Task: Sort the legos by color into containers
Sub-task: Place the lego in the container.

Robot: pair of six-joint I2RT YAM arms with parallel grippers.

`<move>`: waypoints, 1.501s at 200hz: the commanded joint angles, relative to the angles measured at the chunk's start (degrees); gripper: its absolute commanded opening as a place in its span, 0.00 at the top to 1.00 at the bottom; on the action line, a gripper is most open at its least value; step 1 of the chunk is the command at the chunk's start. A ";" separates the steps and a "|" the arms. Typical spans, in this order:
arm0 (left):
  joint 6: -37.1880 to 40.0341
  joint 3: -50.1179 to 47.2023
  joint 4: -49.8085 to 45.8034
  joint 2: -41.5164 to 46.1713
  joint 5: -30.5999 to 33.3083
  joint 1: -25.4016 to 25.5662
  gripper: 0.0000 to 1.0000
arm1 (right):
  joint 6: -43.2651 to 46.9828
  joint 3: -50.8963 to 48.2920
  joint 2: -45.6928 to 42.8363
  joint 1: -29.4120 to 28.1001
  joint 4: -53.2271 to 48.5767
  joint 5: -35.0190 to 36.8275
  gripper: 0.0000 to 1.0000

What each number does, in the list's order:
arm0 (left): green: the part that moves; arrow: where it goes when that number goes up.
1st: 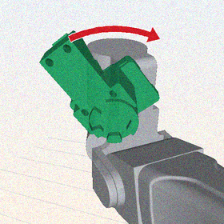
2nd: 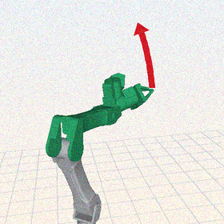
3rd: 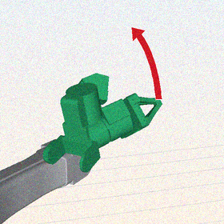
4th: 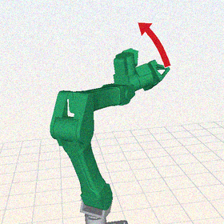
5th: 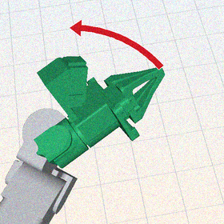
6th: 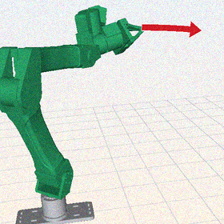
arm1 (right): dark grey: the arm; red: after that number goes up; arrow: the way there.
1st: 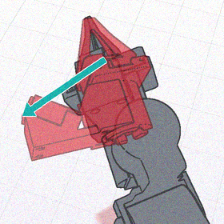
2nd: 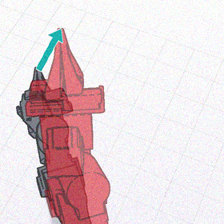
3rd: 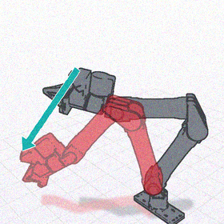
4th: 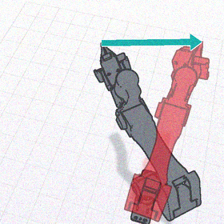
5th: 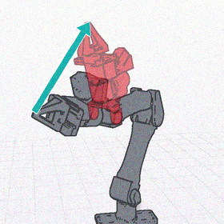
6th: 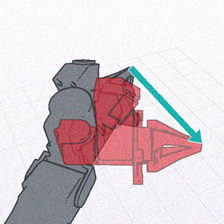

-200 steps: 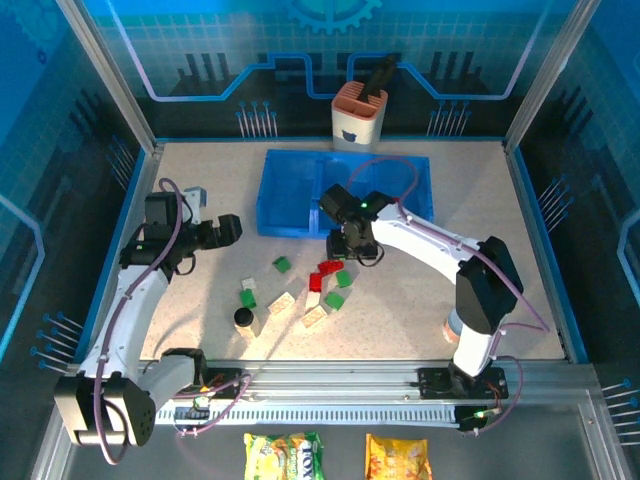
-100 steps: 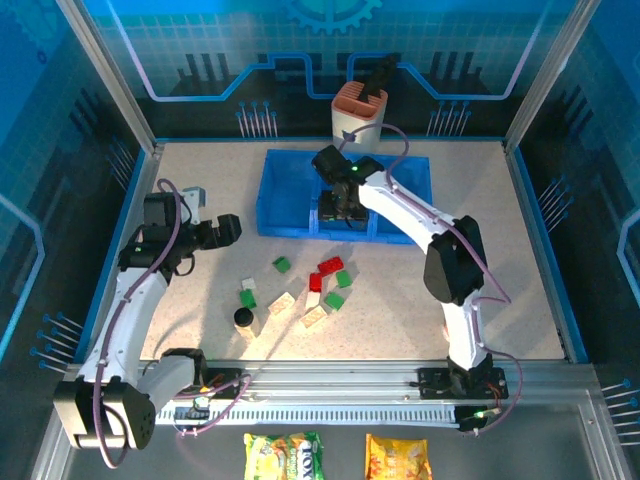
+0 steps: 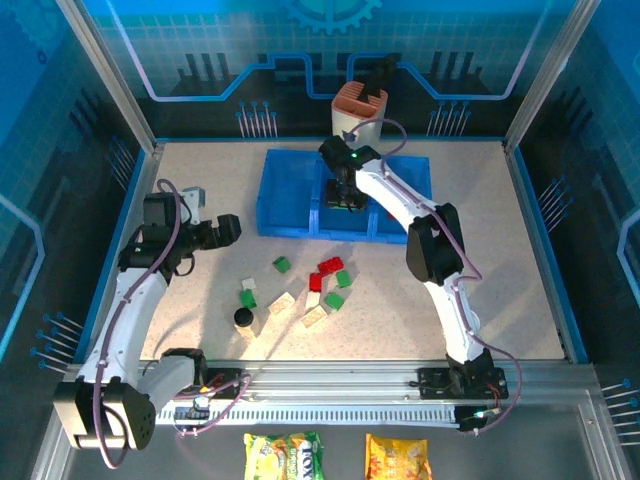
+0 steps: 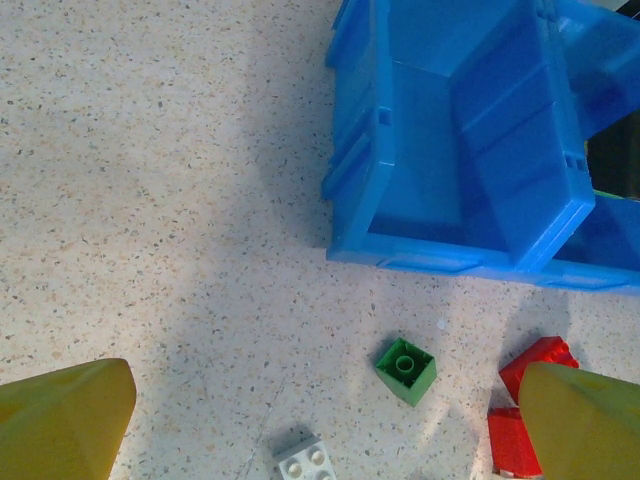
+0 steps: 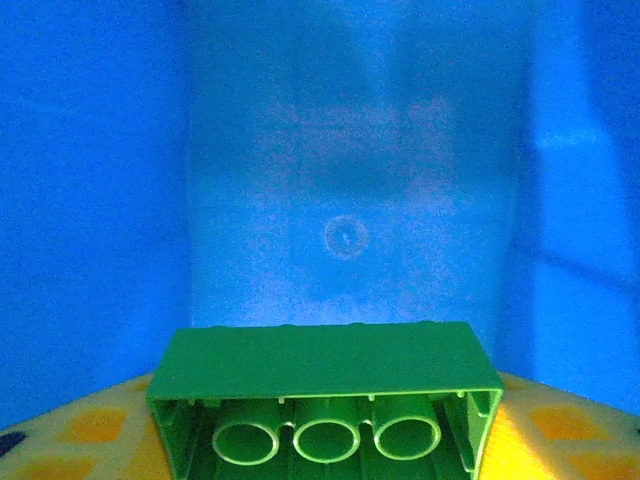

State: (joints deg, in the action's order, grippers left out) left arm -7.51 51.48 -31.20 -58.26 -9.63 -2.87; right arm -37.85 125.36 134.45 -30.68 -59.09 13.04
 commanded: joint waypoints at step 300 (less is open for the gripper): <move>0.48 -0.50 -0.11 1.61 1.45 -0.29 0.01 | 3.04 9.83 10.09 2.31 -4.63 -1.27 0.29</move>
State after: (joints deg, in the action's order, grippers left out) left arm -7.44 51.48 -31.22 -57.78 -8.38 -2.90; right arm -35.77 133.84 145.51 -28.82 -61.52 11.51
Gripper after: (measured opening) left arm 0.992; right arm 0.703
